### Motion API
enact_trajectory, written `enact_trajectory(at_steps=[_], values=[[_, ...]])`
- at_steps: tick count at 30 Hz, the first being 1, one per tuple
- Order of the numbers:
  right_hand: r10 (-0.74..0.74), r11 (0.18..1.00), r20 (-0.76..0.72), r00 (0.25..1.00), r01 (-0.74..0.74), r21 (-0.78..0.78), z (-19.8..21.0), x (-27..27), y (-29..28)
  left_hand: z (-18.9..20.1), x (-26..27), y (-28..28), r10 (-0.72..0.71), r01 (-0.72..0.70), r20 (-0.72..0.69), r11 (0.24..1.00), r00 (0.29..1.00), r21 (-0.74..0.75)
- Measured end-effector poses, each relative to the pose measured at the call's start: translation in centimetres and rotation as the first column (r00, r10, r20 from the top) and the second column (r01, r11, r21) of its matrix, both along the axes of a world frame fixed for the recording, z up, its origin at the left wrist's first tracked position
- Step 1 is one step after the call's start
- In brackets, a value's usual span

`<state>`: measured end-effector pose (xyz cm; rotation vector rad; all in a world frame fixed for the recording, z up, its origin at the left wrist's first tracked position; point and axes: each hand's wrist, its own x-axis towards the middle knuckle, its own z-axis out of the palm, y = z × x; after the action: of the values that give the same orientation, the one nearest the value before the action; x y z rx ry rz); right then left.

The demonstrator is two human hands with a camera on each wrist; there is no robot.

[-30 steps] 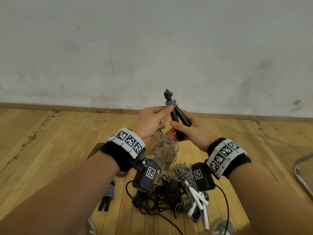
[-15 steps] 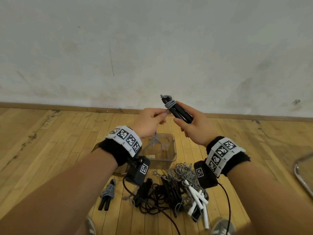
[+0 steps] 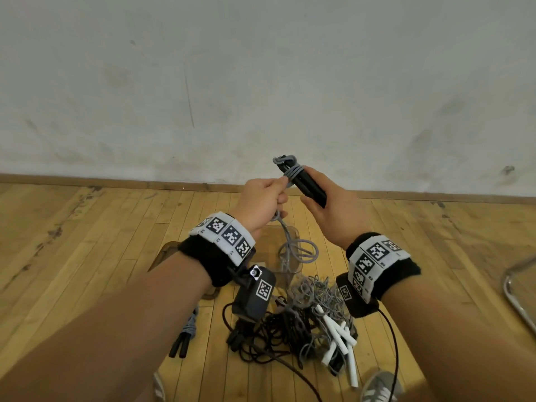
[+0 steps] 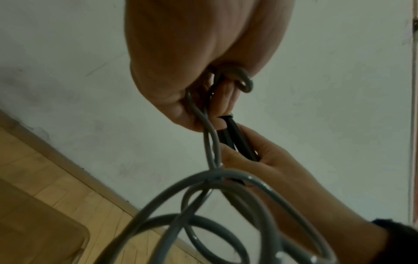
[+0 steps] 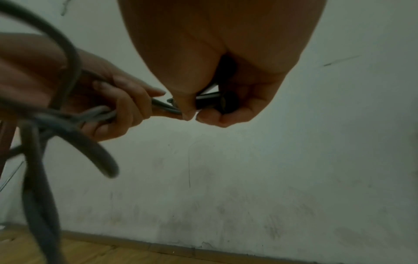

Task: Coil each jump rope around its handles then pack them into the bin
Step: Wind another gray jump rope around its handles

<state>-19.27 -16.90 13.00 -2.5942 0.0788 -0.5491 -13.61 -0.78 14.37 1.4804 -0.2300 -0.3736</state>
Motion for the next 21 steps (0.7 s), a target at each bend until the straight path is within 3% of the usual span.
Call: enact_trajectory(at_steps=[6, 11, 13, 16, 19, 21], values=[[0.021, 0.994, -0.025, 0.999, -0.024, -0.102, -0.7, -0.1, 1.0, -0.4, -0.1, -0.4, 0.107, -0.107, -0.013, 0.994, 0.994, 0.013], [0.224, 0.965, -0.025, 0.974, -0.218, 0.148, -1.1, 0.2, 0.9, -0.7, 0.6, 0.2, 0.13, -0.131, -0.034, 0.991, 0.991, -0.021], [0.278, 0.872, -0.01, 0.961, -0.247, 0.423, -0.4, -0.1, 0.6, -0.5, 0.8, 0.5, 0.092, -0.092, -0.014, 0.995, 0.996, -0.035], [0.275, 0.635, -0.054, 0.96, -0.139, 0.76, 0.7, -0.5, 0.6, -0.3, 1.1, 0.7, 0.052, -0.051, 0.014, 0.995, 0.999, -0.081], [0.348, 0.524, -0.131, 0.928, -0.077, 0.848, 0.9, -0.7, 1.4, -0.2, 1.1, 0.7, 0.045, -0.043, 0.029, 0.996, 0.999, -0.083], [0.382, 0.512, -0.173, 0.908, -0.052, 0.858, 0.6, -0.6, 1.8, -0.1, 1.1, 0.8, 0.045, -0.042, 0.029, 0.995, 0.999, -0.086]])
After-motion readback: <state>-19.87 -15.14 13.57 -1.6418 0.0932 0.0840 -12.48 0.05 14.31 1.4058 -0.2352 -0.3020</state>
